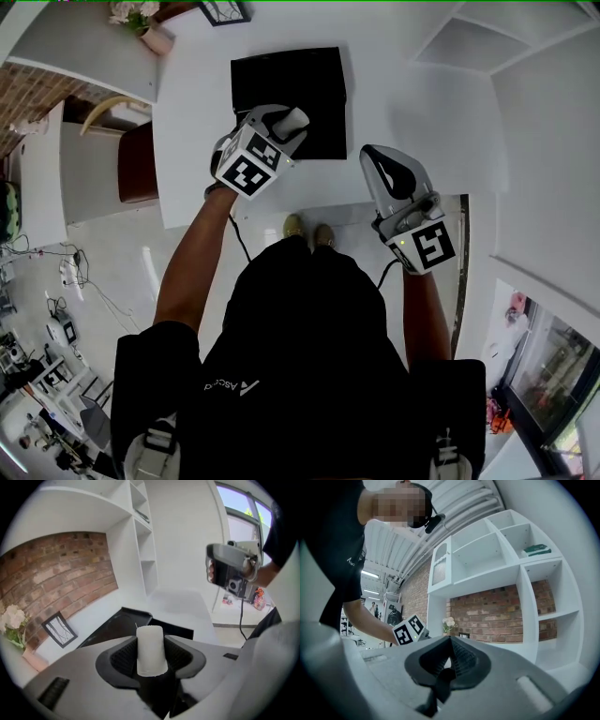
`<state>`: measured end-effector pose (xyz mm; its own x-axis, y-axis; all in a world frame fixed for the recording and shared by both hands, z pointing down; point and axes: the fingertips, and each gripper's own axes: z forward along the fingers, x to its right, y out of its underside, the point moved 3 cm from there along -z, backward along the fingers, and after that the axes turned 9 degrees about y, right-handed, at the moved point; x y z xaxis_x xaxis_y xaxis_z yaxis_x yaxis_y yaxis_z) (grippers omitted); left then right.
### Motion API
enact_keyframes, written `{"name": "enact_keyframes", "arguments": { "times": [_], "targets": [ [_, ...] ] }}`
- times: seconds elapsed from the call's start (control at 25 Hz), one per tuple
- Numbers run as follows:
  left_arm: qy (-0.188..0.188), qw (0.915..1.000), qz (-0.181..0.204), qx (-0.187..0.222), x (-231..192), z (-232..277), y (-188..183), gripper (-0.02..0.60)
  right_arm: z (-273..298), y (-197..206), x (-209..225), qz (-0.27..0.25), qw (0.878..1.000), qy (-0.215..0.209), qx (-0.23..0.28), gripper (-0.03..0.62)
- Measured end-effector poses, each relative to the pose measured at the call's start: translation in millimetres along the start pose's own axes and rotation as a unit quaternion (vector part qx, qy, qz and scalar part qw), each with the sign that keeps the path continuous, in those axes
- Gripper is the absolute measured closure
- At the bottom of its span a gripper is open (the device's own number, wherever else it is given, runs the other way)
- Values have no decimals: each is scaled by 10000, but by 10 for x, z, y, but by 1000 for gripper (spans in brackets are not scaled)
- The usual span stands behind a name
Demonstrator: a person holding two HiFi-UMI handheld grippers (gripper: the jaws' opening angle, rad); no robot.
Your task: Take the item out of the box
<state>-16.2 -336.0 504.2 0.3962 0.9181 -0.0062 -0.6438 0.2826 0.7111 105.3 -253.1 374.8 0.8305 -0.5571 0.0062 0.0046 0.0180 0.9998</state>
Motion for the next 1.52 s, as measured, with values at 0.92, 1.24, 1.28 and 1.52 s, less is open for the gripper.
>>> {"name": "enact_keyframes", "arguments": {
  "times": [0.92,1.24,1.28,1.52],
  "targets": [
    [-504,9176,-128,3942,917,-1787,-982,408,-53,-727,-607,-119,9946,-598,836,592],
    [-635,8996,-209,4315,1053,-1976,-929,408,-167,-734,-760,3,9937,-641,918,592],
    [-621,8990,-210,4331,1079,-1984,-920,408,-184,-731,-782,20,9936,-637,934,592],
    [-542,8965,-277,4388,1189,-2003,-890,408,-270,-721,-877,8,9933,-605,988,592]
  ]
}}
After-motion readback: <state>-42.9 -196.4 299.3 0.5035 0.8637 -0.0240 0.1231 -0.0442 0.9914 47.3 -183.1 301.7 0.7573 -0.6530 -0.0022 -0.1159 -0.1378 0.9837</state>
